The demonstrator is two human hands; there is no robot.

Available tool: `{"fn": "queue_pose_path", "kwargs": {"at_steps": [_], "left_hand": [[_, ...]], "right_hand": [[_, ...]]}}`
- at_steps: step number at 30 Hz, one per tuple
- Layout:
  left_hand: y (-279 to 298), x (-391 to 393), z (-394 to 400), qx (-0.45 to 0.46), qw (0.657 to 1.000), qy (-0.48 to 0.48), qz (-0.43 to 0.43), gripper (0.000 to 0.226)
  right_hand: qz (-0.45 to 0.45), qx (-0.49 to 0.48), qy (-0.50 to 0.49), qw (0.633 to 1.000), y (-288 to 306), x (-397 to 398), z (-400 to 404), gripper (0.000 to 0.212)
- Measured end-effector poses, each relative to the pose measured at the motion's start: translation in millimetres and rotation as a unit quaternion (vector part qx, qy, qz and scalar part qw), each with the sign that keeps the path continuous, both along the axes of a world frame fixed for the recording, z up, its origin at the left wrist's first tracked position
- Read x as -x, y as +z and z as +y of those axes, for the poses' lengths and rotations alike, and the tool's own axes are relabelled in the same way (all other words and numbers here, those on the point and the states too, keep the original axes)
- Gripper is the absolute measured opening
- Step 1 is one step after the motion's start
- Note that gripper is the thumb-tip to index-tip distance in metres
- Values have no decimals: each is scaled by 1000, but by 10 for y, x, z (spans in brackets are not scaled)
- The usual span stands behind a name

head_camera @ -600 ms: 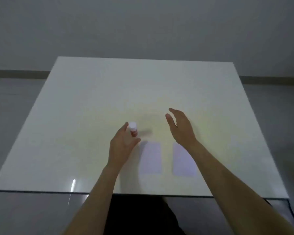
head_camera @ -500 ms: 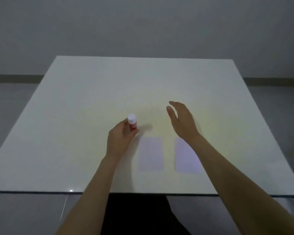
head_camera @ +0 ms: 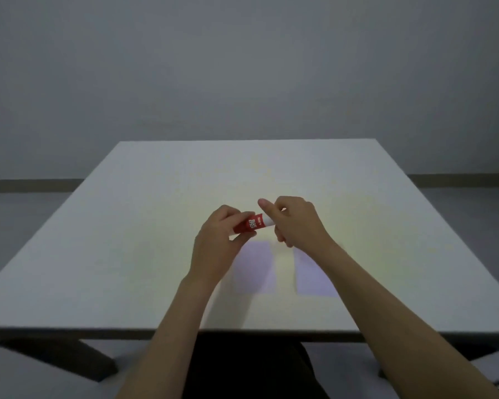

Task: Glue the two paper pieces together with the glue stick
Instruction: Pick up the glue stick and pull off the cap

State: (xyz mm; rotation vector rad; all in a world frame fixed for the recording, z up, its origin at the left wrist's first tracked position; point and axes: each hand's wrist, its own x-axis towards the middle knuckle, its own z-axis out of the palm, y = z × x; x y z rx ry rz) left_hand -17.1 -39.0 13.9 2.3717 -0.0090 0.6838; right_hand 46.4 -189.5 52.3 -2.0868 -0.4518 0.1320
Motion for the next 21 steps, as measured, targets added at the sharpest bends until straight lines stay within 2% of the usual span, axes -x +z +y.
{"fn": "queue_pose_path", "kwargs": {"at_steps": [2,4,6,10,11,13,16,18,21], "left_hand": [[61,-6,-27,-27,1000,8,-6,33],[111,-1,-62,-35,999,16,-4,33],[154,-7,-75,-42,999,19,-3,32],[189,-62,-113,-59,998,22,-9,33],[191,-64,-128,-57,998,21,-7,34],[194,-61,-149,-51,998,24,-3,34],[201,-62,-152,-47,999,22,2,34],[201,-69,-171,-49,999,14,7,34],[191,-76,-211,-42,999,15,28,32]], "right_hand": [[8,-23,22,999,13,-36,-50,30],[29,-47,88,995,21,-65,-144,9],[59,-61,127,988,47,-91,-221,14],[63,-5,51,997,89,-163,-262,37],[50,-8,40,998,80,-166,-267,34],[46,-34,58,997,64,-150,-290,11],[96,-41,93,990,106,-144,-349,35],[96,-25,77,992,139,-142,-351,28],[11,-18,54,998,169,-199,-365,11]]}}
